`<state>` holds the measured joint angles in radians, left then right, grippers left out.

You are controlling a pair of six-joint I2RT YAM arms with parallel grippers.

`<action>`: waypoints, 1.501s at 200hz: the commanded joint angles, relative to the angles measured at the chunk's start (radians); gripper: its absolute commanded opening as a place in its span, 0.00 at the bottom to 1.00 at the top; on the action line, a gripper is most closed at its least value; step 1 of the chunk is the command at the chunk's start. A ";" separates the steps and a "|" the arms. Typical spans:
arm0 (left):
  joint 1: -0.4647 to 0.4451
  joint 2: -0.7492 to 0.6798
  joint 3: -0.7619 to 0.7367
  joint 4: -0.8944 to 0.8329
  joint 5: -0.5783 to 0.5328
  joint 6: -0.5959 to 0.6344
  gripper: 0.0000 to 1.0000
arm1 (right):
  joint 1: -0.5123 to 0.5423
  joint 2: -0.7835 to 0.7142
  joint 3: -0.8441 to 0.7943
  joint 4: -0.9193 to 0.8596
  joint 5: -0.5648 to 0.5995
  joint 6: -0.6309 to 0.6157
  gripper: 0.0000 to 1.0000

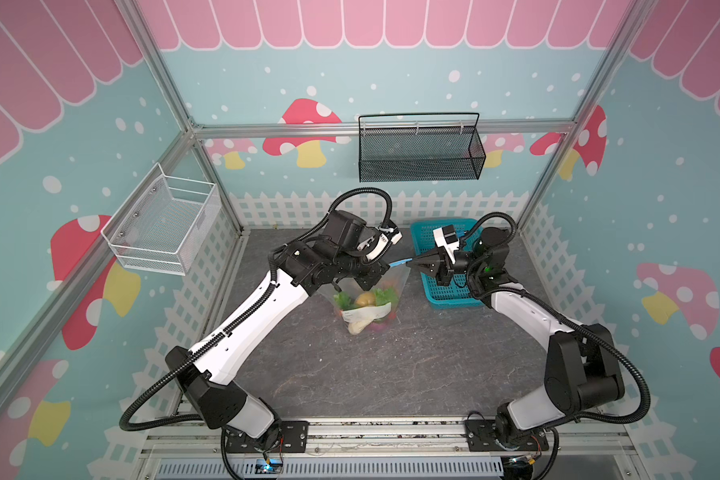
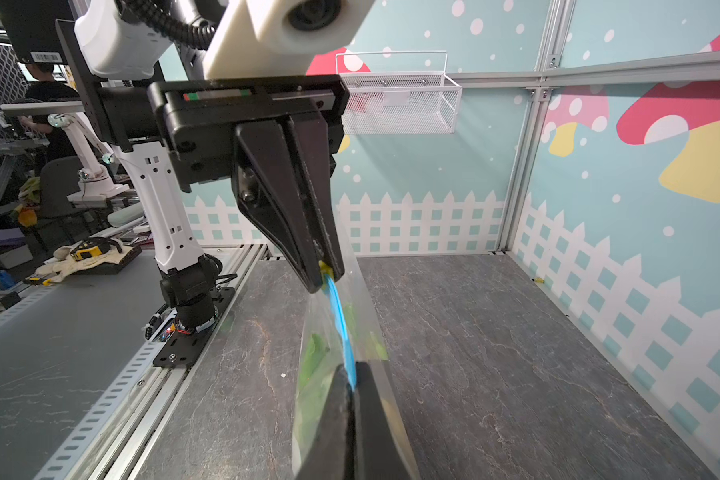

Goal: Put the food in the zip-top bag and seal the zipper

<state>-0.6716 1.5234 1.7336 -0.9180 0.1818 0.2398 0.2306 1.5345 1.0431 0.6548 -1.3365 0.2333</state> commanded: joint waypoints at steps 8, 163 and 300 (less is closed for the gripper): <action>0.013 -0.059 -0.039 -0.098 -0.087 0.023 0.05 | -0.029 -0.040 0.004 0.037 0.002 -0.011 0.00; 0.032 -0.262 -0.203 -0.216 -0.226 -0.023 0.04 | -0.092 -0.042 0.000 0.034 0.049 -0.002 0.00; 0.031 -0.355 -0.260 -0.305 -0.273 -0.055 0.04 | -0.109 -0.033 -0.006 0.016 0.113 -0.014 0.00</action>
<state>-0.6502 1.1976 1.4906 -1.1301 -0.0505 0.1864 0.1436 1.5227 1.0409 0.6537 -1.2648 0.2363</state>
